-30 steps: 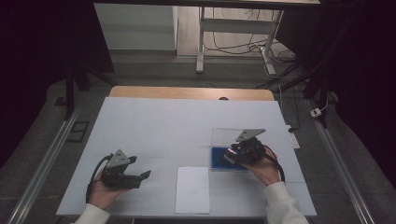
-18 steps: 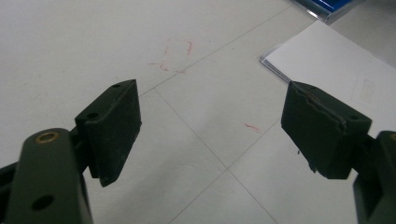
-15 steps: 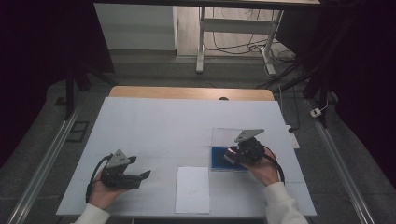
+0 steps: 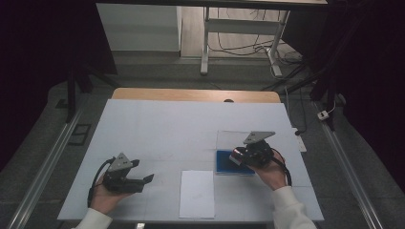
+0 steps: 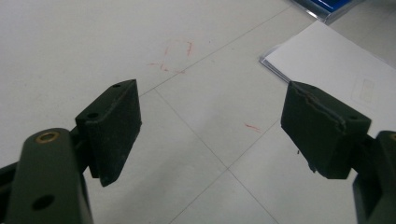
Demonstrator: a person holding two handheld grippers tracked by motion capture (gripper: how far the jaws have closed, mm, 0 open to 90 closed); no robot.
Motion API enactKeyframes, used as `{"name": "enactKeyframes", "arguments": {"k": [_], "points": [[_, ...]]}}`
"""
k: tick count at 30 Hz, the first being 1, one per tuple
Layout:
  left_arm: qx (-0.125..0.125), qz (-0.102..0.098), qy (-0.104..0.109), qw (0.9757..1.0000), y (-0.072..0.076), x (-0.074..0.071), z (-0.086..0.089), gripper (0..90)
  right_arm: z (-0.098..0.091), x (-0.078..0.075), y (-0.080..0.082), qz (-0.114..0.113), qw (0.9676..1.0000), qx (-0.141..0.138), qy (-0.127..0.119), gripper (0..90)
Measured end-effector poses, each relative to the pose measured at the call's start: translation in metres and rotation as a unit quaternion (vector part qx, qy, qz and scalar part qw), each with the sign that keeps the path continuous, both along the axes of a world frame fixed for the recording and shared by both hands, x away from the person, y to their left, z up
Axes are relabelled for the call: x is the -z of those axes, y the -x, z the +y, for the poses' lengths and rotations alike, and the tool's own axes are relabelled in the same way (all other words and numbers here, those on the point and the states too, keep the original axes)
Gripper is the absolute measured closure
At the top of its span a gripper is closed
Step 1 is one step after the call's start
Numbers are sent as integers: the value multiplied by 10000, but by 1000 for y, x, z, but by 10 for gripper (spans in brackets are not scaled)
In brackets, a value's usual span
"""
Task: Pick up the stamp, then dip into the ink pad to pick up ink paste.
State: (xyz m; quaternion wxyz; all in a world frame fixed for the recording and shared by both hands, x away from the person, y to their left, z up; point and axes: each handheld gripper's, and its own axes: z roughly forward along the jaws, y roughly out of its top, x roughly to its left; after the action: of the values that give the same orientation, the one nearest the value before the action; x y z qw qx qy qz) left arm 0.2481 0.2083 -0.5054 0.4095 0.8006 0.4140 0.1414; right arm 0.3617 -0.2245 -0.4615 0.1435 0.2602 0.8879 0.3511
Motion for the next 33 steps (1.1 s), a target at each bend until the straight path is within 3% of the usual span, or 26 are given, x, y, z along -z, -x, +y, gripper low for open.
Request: {"name": "enactKeyframes", "arguments": {"k": [8,14,25,28,33], "points": [[-82,24,24,10000,0,0,1,199,-6,-17,7,-217,9990,30,-379,698],[-161,49,57,9998,2,0,2,186,-6,-33,15,-408,9978,-53,-523,698],[-145,49,31,9999,3,0,1,178,-8,-51,22,-649,9957,-102,-650,698],[-156,56,34,9999,4,1,1,177,-7,-52,22,-652,9955,-99,-679,698],[-161,47,39,9999,4,0,1,177,-4,-47,18,-538,9972,-101,-503,697]]}}
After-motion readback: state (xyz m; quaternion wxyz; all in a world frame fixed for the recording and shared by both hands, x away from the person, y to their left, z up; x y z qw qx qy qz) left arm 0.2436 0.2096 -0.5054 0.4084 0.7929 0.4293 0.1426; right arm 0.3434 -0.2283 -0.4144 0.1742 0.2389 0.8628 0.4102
